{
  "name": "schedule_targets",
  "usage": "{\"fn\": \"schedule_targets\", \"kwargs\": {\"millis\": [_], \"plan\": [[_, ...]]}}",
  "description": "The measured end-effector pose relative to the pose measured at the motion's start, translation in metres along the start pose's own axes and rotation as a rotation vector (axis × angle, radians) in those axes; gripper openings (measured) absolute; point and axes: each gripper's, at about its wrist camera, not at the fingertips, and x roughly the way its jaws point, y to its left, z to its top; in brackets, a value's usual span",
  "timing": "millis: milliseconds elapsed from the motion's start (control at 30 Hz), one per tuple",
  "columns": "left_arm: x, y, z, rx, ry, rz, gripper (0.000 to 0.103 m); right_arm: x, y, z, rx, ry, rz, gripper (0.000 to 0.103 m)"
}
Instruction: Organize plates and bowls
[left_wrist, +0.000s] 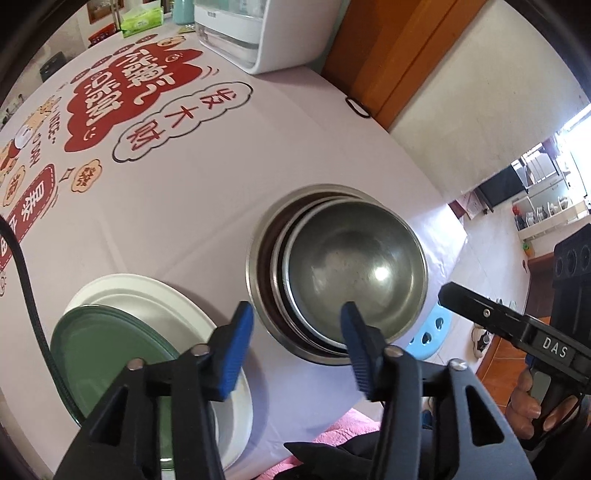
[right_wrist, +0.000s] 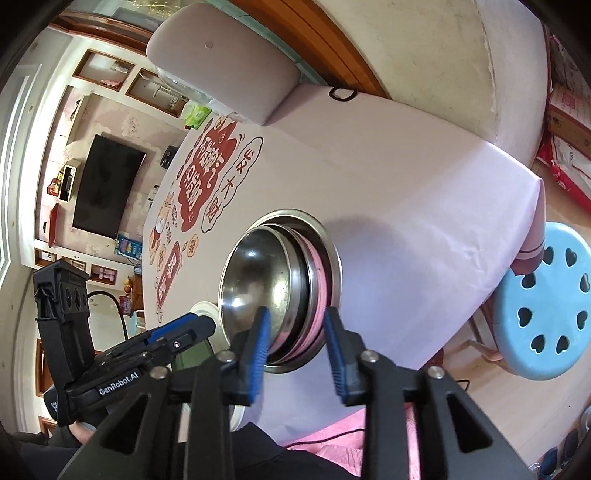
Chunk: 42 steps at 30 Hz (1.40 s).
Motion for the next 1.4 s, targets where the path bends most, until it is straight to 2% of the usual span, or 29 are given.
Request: {"fn": "schedule_targets", "kwargs": {"millis": [133,333,567,867,933,1033,1233,1400], "plan": [[0.002,0.009,0.002,-0.034,-0.007,0.009,0.060,0.006,-0.001,0.001,0.011,0.023,0.017,0.052],[0.012,0.017,0.007,-0.071,-0.004,0.005,0.067,0.016,-0.008,0.002,0.046,0.066,0.035,0.059],[0.029,0.018,0.017,-0.080,0.017,-0.016,0.070,0.030,-0.018,0.004,0.114,0.104,0.077,0.060],[0.055,0.027,0.026,-0.134,0.047,-0.044,0.070,0.042,-0.028,0.016,0.176,0.148,0.084,0.059],[0.059,0.030,0.026,-0.162,0.054,-0.065,0.070,0.045,-0.027,0.020,0.172,0.166,0.085,0.050],[0.065,0.032,0.025,-0.187,0.071,-0.089,0.066,0.047,-0.026,0.026,0.166,0.181,0.079,0.042],[0.078,0.030,0.021,-0.197,0.122,-0.117,0.048,0.051,-0.029,0.032,0.196,0.221,0.076,0.036],[0.080,0.033,0.023,-0.215,0.121,-0.133,0.044,0.052,-0.029,0.035,0.181,0.260,0.061,0.034]]}}
